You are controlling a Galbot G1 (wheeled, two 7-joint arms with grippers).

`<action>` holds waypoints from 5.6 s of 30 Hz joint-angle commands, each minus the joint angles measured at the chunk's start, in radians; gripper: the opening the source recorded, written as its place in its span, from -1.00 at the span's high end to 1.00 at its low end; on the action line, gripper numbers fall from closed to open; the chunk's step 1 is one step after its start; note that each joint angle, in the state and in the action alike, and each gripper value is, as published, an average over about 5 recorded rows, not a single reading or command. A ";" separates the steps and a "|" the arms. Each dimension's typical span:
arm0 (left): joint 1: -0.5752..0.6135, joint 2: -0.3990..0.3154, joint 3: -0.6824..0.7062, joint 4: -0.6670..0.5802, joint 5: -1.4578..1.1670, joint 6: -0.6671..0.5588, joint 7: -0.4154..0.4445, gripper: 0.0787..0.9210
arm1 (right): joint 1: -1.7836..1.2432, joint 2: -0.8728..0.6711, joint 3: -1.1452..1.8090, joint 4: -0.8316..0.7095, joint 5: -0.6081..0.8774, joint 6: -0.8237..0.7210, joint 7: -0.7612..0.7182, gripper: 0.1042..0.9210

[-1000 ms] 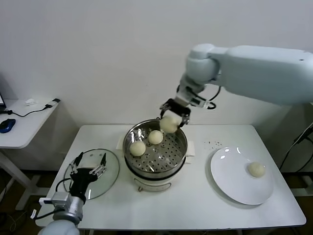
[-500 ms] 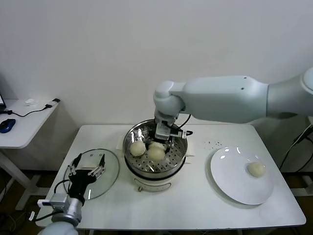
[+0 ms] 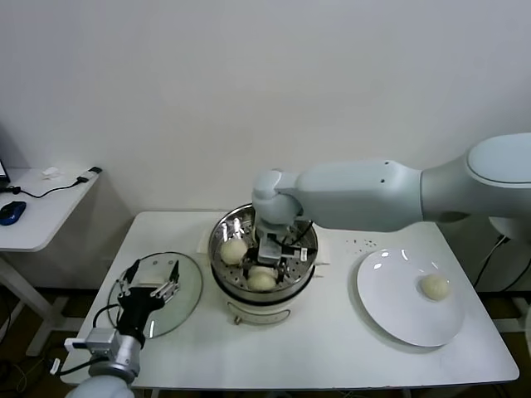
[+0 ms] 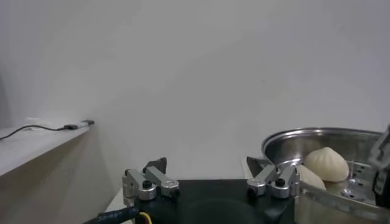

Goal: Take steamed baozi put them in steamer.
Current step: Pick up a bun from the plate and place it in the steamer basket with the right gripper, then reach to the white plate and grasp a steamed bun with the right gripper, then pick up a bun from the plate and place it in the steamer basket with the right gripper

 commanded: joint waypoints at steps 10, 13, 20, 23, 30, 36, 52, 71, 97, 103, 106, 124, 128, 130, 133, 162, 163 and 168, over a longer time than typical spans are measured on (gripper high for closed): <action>-0.003 0.000 0.002 -0.001 0.000 0.000 0.001 -0.77 | 0.056 -0.021 0.022 -0.025 0.063 0.038 0.011 -0.76; -0.003 0.000 0.002 -0.005 0.001 0.001 0.002 -0.77 | 0.109 -0.051 0.026 -0.041 0.119 0.056 -0.022 -0.76; 0.001 0.008 -0.004 -0.013 -0.001 -0.002 0.005 -0.77 | 0.241 -0.227 -0.020 -0.095 0.391 0.005 -0.120 -0.76; 0.003 0.013 -0.009 -0.014 -0.004 -0.003 0.005 -0.77 | 0.302 -0.339 -0.085 -0.105 0.469 -0.096 -0.128 -0.76; 0.010 0.014 -0.007 -0.020 -0.013 -0.008 0.004 -0.77 | 0.415 -0.614 -0.285 -0.102 0.516 -0.259 -0.121 -0.76; 0.016 0.016 0.000 -0.032 -0.014 -0.009 0.003 -0.77 | 0.369 -0.786 -0.366 -0.099 0.413 -0.298 -0.112 -0.76; 0.014 0.007 0.008 -0.019 0.006 -0.006 0.003 -0.77 | -0.245 -0.931 0.115 -0.282 0.179 -0.368 -0.048 -0.76; 0.009 -0.012 0.004 0.004 0.028 -0.005 0.004 -0.77 | -0.455 -0.750 0.270 -0.450 0.126 -0.374 -0.013 -0.76; 0.002 -0.010 -0.008 -0.011 0.008 0.007 0.002 -0.77 | -0.497 -0.731 0.336 -0.453 0.097 -0.419 0.045 -0.49; 0.008 -0.008 -0.008 -0.019 0.007 0.006 0.002 -0.77 | -0.386 -0.764 0.266 -0.372 0.135 -0.451 0.051 -0.36; 0.009 -0.007 -0.007 -0.022 0.007 0.006 0.002 -0.77 | -0.241 -0.774 0.149 -0.300 0.219 -0.474 0.053 -0.35; 0.001 0.010 0.003 -0.028 -0.015 0.006 0.002 -0.77 | 0.534 -0.374 -0.288 0.076 0.995 -0.700 0.149 -0.34; -0.007 0.012 0.003 -0.029 -0.026 0.006 0.001 -0.77 | 0.484 -0.270 -0.246 0.081 1.037 -0.738 0.191 -0.34; -0.012 0.012 0.004 -0.022 -0.027 0.004 0.001 -0.77 | 0.445 -0.225 -0.229 0.079 1.048 -0.756 0.216 -0.34; -0.019 0.010 0.006 -0.011 -0.027 0.002 0.001 -0.77 | 0.376 -0.173 -0.212 0.074 1.062 -0.789 0.258 -0.34; 0.008 -0.002 -0.002 -0.026 -0.036 -0.016 -0.003 -0.77 | 0.125 -0.121 -0.221 0.036 1.000 -0.926 0.469 -0.34; 0.010 -0.002 -0.003 -0.027 -0.036 -0.017 -0.003 -0.77 | 0.124 -0.121 -0.221 0.036 0.999 -0.926 0.470 -0.34; 0.015 -0.003 -0.003 -0.031 -0.037 -0.021 -0.004 -0.77 | 0.118 -0.117 -0.219 0.029 0.994 -0.927 0.473 -0.35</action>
